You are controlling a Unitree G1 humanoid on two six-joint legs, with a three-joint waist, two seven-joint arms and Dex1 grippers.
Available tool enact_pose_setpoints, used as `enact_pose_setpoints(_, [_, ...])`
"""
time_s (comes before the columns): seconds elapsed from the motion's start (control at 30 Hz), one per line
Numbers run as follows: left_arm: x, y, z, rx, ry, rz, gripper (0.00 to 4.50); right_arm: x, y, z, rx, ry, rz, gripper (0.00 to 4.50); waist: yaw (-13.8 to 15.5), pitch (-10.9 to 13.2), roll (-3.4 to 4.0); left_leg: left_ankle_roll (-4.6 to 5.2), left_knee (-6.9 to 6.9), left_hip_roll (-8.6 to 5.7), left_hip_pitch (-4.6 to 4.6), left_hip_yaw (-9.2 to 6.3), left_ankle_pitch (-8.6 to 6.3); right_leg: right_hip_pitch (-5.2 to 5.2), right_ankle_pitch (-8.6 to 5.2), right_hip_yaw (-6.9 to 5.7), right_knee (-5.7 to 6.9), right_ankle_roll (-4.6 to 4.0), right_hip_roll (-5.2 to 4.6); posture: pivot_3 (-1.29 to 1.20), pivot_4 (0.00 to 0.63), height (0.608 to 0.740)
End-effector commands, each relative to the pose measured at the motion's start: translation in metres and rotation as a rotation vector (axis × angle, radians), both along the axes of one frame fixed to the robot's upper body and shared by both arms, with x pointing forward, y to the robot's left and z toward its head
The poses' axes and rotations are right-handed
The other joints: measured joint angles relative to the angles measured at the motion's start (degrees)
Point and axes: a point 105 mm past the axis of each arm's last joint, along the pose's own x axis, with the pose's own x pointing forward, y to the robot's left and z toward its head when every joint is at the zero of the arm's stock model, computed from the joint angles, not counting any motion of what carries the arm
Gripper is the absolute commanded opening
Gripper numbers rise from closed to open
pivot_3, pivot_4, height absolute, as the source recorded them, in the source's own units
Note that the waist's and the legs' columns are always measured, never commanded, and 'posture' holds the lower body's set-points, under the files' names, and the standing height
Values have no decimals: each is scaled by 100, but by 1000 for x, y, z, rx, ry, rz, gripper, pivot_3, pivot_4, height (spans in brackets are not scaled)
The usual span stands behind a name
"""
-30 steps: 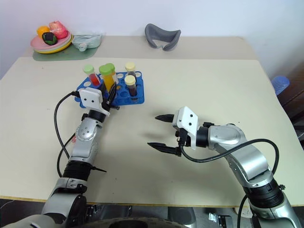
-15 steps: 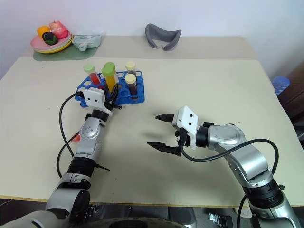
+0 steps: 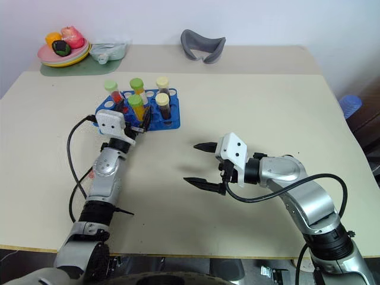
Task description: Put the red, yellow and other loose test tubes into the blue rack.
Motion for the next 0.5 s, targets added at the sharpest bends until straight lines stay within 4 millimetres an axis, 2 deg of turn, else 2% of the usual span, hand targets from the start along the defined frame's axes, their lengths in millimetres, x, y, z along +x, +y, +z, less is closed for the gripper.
enact_pose_setpoints(0.03, [-21,15,35,16,-85,0,4474,-7,4,11,25,-38,34,4500,-4,0,0,0,0,0,0,0,0,0,0,0,1,0,0,0,150,740])
enact_pose_setpoints(0.2, [-48,31,51,70,-20,-69,4474,-7,2,12,21,-37,33,4500,6,0,1,1,1,1,2,-1,0,4,0,0,1,0,-1,0,150,740])
enact_pose_setpoints(0.33, [-62,45,53,101,129,-139,4474,-4,-1,13,12,-42,39,4500,-4,0,1,1,-3,2,2,-1,-1,0,-1,0,4,-1,0,0,150,740])
enact_pose_setpoints(0.43, [-64,58,46,204,364,-111,4474,-2,-3,16,-8,-60,58,4500,-6,2,0,2,-2,2,2,-4,-1,3,-1,-2,4,-1,1,0,150,740])
enact_pose_setpoints(0.5, [-66,57,35,278,571,-140,4474,-1,-4,19,-17,-71,73,4500,-11,4,1,2,-1,3,2,-6,-1,2,-2,-2,4,-1,3,0,150,740])
